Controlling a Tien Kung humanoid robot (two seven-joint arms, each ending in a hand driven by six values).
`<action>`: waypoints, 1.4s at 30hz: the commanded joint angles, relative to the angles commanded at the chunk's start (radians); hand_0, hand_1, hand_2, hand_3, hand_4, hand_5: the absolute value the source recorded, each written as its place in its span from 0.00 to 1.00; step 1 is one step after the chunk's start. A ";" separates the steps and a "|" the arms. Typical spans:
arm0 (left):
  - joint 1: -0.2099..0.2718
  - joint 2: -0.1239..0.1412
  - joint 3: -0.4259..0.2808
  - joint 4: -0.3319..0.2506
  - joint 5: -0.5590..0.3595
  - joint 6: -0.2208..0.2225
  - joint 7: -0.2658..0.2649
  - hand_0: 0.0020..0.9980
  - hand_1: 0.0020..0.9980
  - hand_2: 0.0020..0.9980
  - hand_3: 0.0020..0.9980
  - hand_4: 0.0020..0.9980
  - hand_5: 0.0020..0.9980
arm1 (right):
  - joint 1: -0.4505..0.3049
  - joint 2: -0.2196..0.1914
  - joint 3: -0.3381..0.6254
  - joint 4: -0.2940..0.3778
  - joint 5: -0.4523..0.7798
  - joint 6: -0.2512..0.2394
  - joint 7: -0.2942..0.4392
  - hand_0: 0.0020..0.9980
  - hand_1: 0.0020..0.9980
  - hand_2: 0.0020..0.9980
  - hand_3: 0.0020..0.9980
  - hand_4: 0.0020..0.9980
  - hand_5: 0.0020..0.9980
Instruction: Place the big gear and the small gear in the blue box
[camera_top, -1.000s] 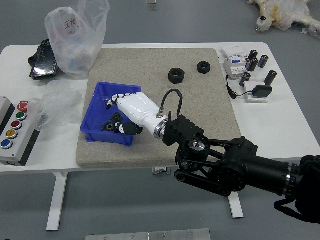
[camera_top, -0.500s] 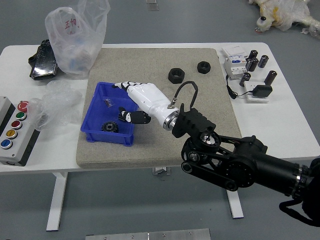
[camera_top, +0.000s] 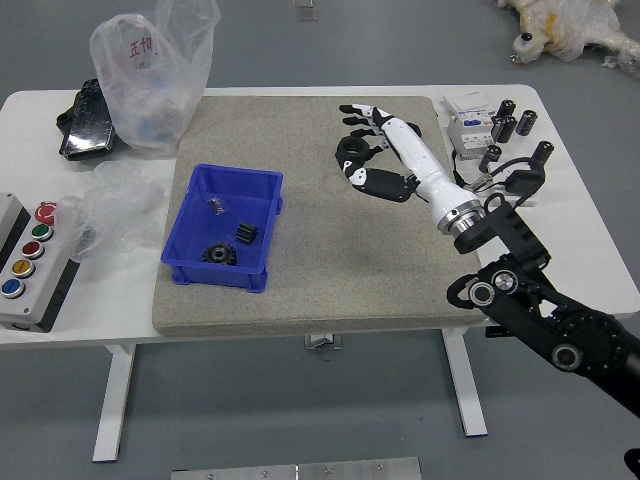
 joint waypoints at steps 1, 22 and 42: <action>-0.001 0.000 0.002 0.001 -0.002 0.001 -0.002 0.73 0.57 0.54 0.67 0.68 0.47 | -0.025 -0.011 0.029 0.012 0.029 0.008 0.021 0.49 0.71 0.76 0.80 0.72 0.27; -0.023 0.003 0.063 0.007 -0.067 0.000 -0.025 0.73 0.40 0.41 0.66 0.68 0.47 | -0.276 -0.052 0.397 0.030 0.395 0.087 0.176 0.51 0.68 0.71 0.71 0.78 0.36; -0.033 0.006 0.090 0.014 -0.079 0.011 -0.048 0.72 0.51 0.52 0.66 0.67 0.47 | -0.312 -0.065 0.509 0.063 0.382 0.093 0.187 0.52 0.66 0.69 0.70 0.79 0.38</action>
